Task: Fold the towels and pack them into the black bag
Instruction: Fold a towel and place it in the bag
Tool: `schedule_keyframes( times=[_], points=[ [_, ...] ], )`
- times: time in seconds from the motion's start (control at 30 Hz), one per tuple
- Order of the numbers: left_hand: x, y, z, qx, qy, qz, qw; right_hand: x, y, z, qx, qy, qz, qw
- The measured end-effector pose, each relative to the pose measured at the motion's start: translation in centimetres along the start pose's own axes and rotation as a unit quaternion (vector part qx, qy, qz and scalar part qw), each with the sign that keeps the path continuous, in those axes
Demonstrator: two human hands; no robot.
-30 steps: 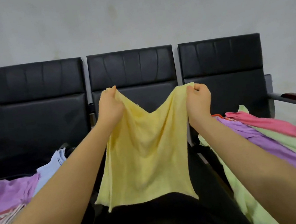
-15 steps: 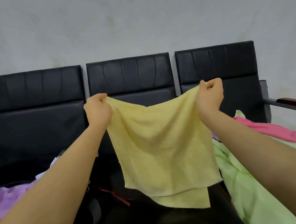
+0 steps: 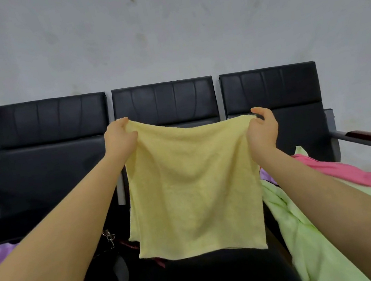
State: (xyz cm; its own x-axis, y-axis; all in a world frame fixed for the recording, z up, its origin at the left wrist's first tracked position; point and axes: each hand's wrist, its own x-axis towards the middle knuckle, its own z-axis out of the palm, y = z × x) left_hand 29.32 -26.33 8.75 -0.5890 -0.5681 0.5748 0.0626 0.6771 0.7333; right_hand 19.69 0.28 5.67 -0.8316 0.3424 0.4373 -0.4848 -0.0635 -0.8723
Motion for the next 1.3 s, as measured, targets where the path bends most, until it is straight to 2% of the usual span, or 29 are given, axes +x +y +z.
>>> schedule_keyframes(
  times=[0.13, 0.3, 0.4, 0.53, 0.73, 0.83, 0.97, 1.03, 1.13, 1.3],
  points=[
    [-0.2, -0.8, 0.2, -0.008, 0.007, -0.011, 1.000, -0.1, 0.8, -0.5, -0.095, -0.034, -0.009, 0.995],
    [-1.2, -1.6, 0.8, -0.017, 0.009, -0.027, 0.999, -0.1, 2.2, -1.0, -0.217, -0.100, -0.036, 0.970],
    [-1.8, -1.8, 1.2, -0.027, 0.025, -0.042, 0.998, -0.2, 2.4, -0.9, -0.246, -0.087, -0.051, 0.964],
    [-1.6, -2.4, 1.5, -0.045, 0.053, -0.047, 0.997, 0.1, 2.6, -1.0, -0.228, -0.045, -0.043, 0.972],
    [-0.3, -1.9, 0.8, -0.086, 0.084, -0.067, 0.990, 0.9, 1.7, -1.5, -0.104, 0.013, -0.024, 0.994],
    [0.2, -1.0, 0.6, -0.116, 0.055, -0.052, 0.990, 1.0, 0.6, -1.5, -0.048, 0.010, -0.030, 0.998],
    [0.9, 0.3, 0.7, -0.042, -0.036, -0.013, 0.998, 0.8, -0.7, -1.4, 0.001, -0.025, -0.026, 0.999],
    [1.3, 0.5, 0.7, 0.015, -0.018, 0.023, 0.999, 0.8, -1.2, -1.4, 0.019, -0.022, -0.029, 0.999],
    [1.4, 0.3, 0.6, 0.020, -0.006, 0.025, 0.999, 0.9, -1.2, -1.5, 0.045, 0.017, -0.019, 0.999],
    [1.4, -0.8, 0.7, 0.026, -0.003, 0.030, 0.999, 1.1, -0.3, -1.7, -0.008, 0.085, -0.020, 0.996]
  ],
)
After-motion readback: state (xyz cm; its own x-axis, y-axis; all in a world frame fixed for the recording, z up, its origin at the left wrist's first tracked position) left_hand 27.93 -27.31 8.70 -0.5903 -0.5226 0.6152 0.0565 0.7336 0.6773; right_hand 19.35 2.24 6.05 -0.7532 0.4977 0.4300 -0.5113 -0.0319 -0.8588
